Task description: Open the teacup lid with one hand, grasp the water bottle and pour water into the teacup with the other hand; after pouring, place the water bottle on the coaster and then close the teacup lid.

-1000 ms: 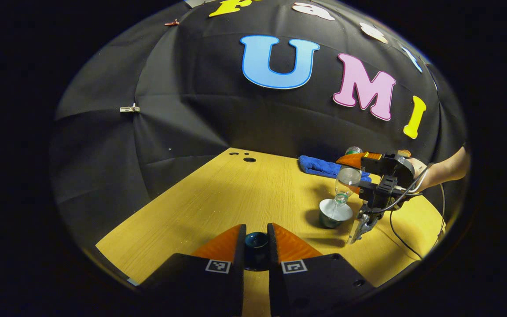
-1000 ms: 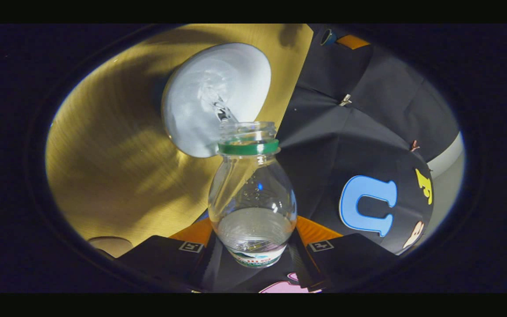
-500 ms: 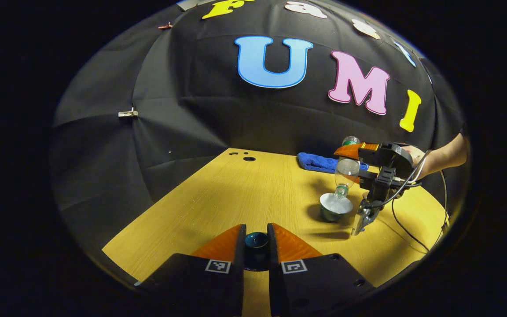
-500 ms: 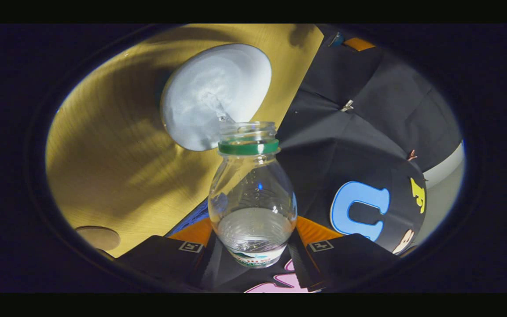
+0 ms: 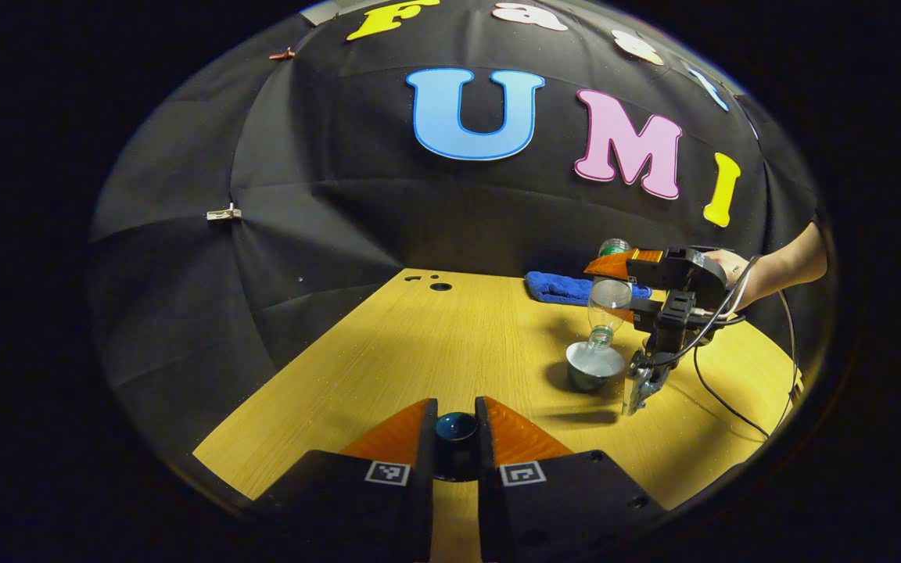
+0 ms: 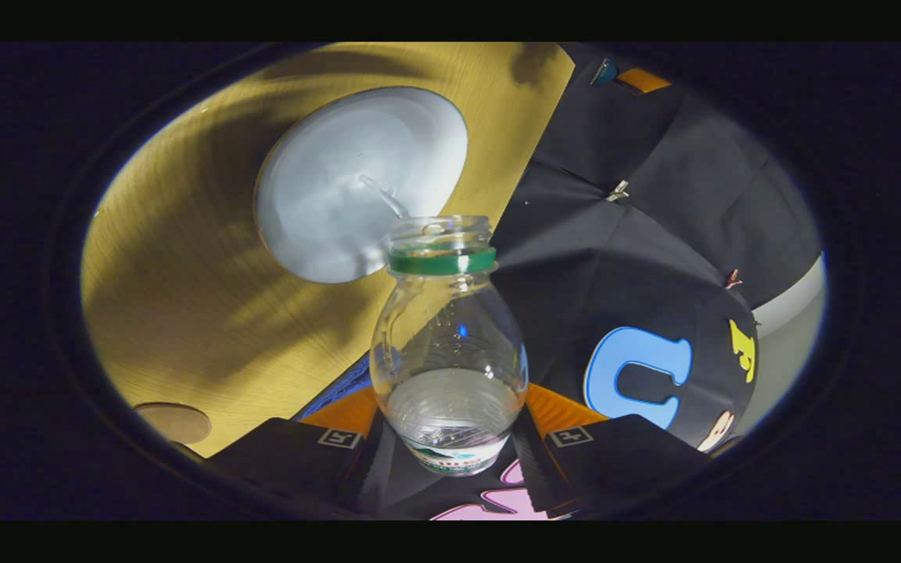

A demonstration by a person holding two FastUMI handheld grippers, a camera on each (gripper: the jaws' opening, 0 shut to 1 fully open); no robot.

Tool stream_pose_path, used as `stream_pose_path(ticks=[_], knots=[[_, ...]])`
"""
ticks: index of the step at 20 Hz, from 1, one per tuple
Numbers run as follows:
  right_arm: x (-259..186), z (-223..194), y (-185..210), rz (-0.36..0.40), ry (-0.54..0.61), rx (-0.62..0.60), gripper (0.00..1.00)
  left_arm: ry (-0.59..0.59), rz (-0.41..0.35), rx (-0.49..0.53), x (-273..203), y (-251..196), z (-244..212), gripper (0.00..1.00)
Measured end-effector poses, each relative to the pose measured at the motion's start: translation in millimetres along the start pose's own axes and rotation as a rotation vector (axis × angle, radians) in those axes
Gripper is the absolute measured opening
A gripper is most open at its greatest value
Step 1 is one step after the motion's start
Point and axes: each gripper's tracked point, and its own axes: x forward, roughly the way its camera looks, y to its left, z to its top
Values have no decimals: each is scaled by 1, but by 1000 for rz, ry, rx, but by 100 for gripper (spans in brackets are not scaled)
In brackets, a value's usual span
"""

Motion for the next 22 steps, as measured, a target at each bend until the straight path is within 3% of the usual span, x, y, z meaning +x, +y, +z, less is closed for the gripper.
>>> stream_pose_path(ticks=[5, 9, 12, 13, 15, 16, 18, 19, 22], knots=[[2, 0, -2, 14, -10, 11, 71, 0, 10, -14, 0, 0, 1, 27], [-6, -19, -10, 24, 64, 183, 71, 2, 34, -5, 3, -5, 2, 27], [-21, -33, -9, 70, 159, 476, 72, 6, 54, -27, 0, -14, 1, 27], [-29, -46, -17, 55, 200, 552, 72, 4, 60, -24, -1, -15, 2, 31], [-42, -62, -25, 42, 255, 721, 72, 17, 64, -21, 1, -22, -3, 28], [-51, -73, -25, 53, 298, 902, 72, 26, 63, -21, 2, -29, -4, 27], [-71, -107, -11, 79, 389, 1136, 72, 22, 55, -17, 5, -42, -1, 27], [-76, -125, -3, 83, 433, 1233, 68, 19, 38, -51, 6, -54, 5, 27], [-94, -155, 11, 54, 480, 1511, 72, -9, 5, -125, 14, -78, 31, 27]])
